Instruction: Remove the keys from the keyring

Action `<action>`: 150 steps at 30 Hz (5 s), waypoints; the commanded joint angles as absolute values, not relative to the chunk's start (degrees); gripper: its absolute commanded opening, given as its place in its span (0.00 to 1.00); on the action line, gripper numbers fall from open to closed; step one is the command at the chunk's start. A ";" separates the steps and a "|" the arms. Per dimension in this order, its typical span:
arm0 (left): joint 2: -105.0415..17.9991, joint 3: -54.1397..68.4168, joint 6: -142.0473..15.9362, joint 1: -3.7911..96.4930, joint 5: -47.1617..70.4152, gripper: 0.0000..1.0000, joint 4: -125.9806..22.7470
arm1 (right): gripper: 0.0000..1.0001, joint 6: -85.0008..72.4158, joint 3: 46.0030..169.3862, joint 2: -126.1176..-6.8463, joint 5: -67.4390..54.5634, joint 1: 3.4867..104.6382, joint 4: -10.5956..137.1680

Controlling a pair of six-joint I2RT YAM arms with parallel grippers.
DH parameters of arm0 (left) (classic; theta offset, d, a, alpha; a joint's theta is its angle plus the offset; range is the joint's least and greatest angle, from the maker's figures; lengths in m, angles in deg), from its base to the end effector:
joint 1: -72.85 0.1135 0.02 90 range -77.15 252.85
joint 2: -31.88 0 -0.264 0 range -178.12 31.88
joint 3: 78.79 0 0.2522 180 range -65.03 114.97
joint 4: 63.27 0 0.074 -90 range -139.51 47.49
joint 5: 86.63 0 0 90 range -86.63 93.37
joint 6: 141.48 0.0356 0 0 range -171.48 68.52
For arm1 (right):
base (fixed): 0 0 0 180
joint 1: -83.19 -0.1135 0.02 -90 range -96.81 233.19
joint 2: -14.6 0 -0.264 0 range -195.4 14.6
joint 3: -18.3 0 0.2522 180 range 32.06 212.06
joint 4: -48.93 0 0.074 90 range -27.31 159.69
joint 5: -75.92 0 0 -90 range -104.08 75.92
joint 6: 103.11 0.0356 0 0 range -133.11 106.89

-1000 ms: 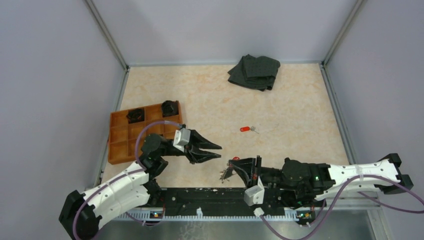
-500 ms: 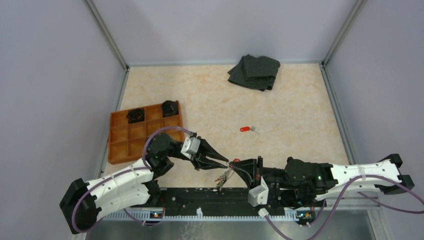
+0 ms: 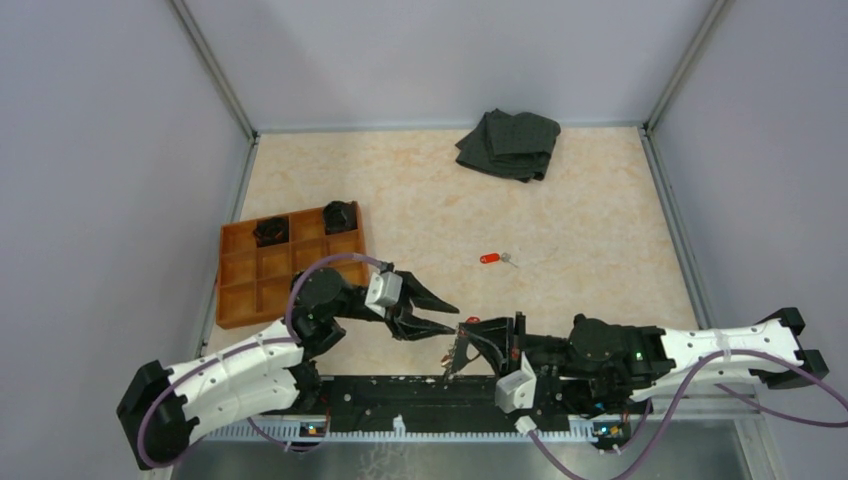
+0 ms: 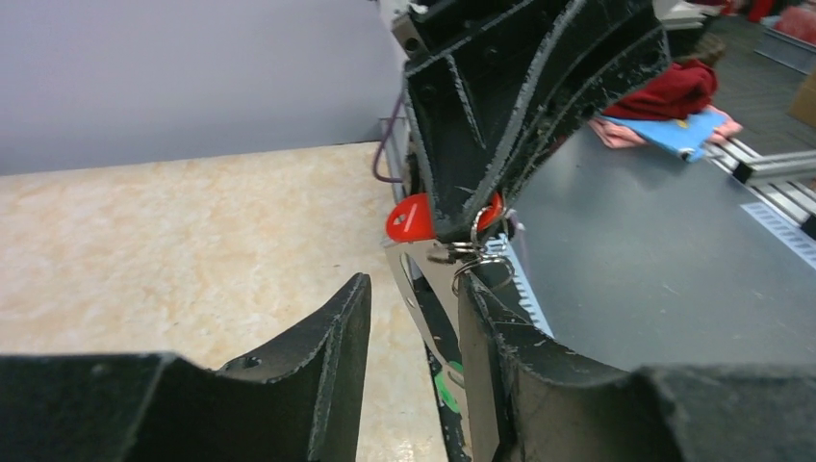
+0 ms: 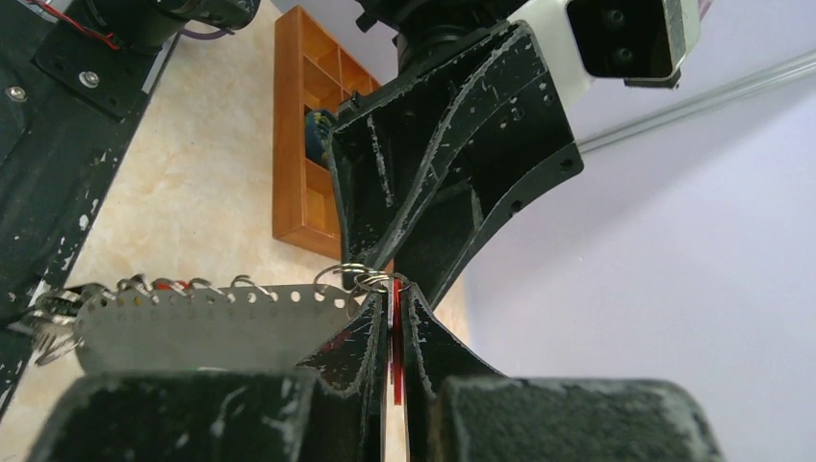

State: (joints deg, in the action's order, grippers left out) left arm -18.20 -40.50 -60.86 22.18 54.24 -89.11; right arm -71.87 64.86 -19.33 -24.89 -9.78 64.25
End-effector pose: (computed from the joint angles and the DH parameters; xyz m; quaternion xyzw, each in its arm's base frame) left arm 0.0997 -0.1653 0.2879 0.5127 0.4006 -0.5850 0.4841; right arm -0.0014 0.1560 0.3109 -0.6826 0.2390 0.1370 0.6769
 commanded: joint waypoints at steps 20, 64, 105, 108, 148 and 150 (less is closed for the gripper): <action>-15.02 -37.13 -55.47 22.01 57.48 0.27 -85.89 | 0.00 -72.87 69.42 -18.97 -25.58 -10.59 59.17; -19.45 -40.63 -63.98 21.09 62.16 0.21 -100.31 | 0.00 -73.73 68.84 -20.01 -27.08 -10.59 57.29; -25.91 -44.07 -99.08 30.91 53.04 0.00 -112.24 | 0.00 -74.23 67.27 -19.54 -30.23 -10.55 59.17; -26.67 -43.95 -100.76 31.65 53.78 0.00 -112.88 | 0.00 -74.53 67.05 -19.99 -30.56 -10.59 59.47; -24.97 -36.15 -87.67 37.08 36.89 0.00 -78.94 | 0.00 18.25 55.34 -35.58 -27.88 43.54 52.93; -25.12 -35.92 -87.44 37.03 36.94 0.00 -78.59 | 0.00 19.83 53.23 -36.06 -27.57 45.55 50.58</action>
